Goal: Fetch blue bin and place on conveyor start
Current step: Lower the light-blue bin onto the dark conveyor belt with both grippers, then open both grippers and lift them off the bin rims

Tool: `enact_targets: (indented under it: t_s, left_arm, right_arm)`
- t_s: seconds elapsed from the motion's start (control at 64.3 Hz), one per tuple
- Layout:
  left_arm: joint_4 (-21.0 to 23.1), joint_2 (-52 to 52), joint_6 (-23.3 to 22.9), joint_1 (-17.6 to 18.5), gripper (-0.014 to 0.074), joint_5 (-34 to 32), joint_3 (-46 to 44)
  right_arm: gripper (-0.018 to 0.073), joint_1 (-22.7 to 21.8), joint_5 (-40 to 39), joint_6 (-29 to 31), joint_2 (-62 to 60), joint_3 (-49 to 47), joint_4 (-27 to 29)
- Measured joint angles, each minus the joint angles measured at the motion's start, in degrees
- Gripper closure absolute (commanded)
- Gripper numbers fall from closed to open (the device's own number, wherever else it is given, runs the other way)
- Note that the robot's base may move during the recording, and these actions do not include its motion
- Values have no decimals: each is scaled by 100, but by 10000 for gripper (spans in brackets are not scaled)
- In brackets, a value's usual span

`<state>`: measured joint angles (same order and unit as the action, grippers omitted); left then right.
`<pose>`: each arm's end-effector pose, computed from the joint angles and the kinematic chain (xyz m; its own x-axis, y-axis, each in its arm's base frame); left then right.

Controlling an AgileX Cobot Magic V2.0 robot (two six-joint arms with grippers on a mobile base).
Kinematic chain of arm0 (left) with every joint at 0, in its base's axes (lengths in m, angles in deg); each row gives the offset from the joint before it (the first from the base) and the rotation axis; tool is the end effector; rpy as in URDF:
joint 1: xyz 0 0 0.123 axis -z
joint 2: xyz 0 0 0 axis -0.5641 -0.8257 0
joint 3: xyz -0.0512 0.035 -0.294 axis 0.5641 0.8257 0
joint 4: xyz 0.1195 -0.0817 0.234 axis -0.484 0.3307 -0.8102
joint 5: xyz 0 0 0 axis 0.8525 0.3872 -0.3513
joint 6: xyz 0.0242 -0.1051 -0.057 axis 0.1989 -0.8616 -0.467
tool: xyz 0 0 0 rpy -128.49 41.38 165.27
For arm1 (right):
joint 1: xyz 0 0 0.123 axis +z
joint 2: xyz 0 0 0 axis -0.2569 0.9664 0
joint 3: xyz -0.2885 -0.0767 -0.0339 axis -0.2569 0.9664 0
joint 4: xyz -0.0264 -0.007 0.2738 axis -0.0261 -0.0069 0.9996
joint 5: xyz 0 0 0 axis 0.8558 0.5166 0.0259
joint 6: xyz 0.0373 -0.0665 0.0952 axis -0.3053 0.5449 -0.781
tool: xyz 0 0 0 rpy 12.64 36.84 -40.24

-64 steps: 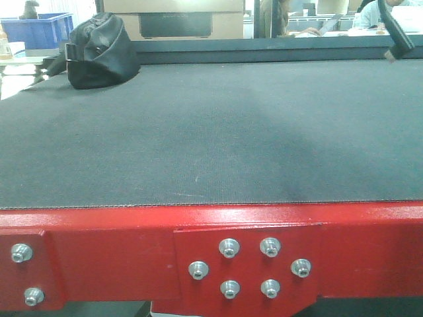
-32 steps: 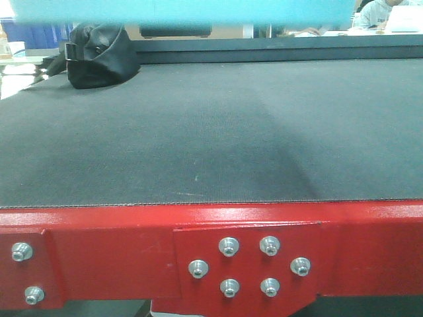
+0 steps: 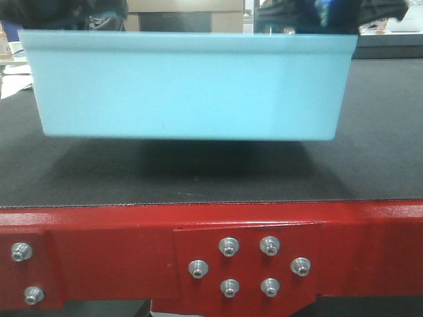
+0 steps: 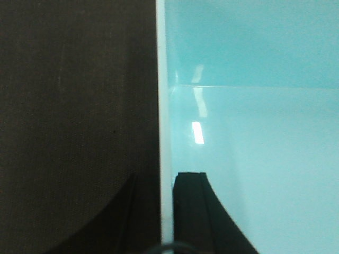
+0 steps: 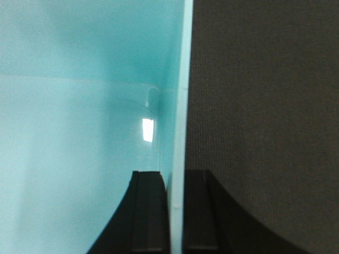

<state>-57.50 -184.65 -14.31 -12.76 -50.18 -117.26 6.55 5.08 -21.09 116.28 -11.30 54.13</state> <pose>0.4118 -0.1333 0.2748 -0.7579 0.0055 -0.6523 0.0143 0.9999 -0.0082 0.4198 0.1342 0.2631 -0.8031 0.0525 -0.5935 0.0533 0.9984 0.0162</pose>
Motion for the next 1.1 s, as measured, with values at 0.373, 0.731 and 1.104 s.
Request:
enact_targets:
  t_s: [0.373,0.731,1.104]
  left_arm:
    - [-60,-368,0,-49,461,-24,0]
    - [-230,-370,-373,-53,218,-56,-143]
    - [-469,-208,-490,-140,393,134,-166]
  right_arm:
    - [496,-34,-370,-4,357,0,-44]
    - [241,-76,-721,-4,366,-11,158]
    - [425,-277,-655,-4,-1,-19,104]
